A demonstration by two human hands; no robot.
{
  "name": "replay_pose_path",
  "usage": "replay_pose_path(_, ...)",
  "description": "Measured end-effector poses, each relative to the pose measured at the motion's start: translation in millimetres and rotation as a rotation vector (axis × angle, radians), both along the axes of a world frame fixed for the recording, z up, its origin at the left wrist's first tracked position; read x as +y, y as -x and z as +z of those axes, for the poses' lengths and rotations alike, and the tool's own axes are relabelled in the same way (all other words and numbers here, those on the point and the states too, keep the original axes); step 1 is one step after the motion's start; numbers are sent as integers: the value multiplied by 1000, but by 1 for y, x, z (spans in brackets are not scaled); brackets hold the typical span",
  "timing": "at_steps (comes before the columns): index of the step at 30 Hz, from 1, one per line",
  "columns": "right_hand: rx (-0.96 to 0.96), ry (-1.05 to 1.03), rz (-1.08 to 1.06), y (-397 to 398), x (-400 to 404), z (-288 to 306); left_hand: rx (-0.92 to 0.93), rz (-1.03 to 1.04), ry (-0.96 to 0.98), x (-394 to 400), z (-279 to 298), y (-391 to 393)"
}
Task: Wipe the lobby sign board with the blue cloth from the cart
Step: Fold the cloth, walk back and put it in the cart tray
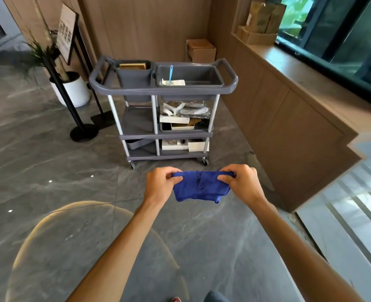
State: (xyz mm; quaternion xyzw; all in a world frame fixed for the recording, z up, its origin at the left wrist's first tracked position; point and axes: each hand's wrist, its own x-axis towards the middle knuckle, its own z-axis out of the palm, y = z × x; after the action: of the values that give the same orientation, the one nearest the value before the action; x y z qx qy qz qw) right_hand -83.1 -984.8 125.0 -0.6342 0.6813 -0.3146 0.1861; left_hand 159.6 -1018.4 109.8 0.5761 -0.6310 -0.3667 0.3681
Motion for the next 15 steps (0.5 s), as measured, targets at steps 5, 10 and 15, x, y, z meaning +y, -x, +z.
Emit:
replay_pose_path(5, -14, -1, 5, -3, -32, -2, 2, 3, -13, -28, 0, -2)
replay_pose_path(10, -27, 8, 23, 0, -77, -6, -10, 22, -17, -69, -1, -3)
replay_pose_path(15, -35, 33, 29, 16, -135, -8, -16, 40, 10, -122, -1, 11)
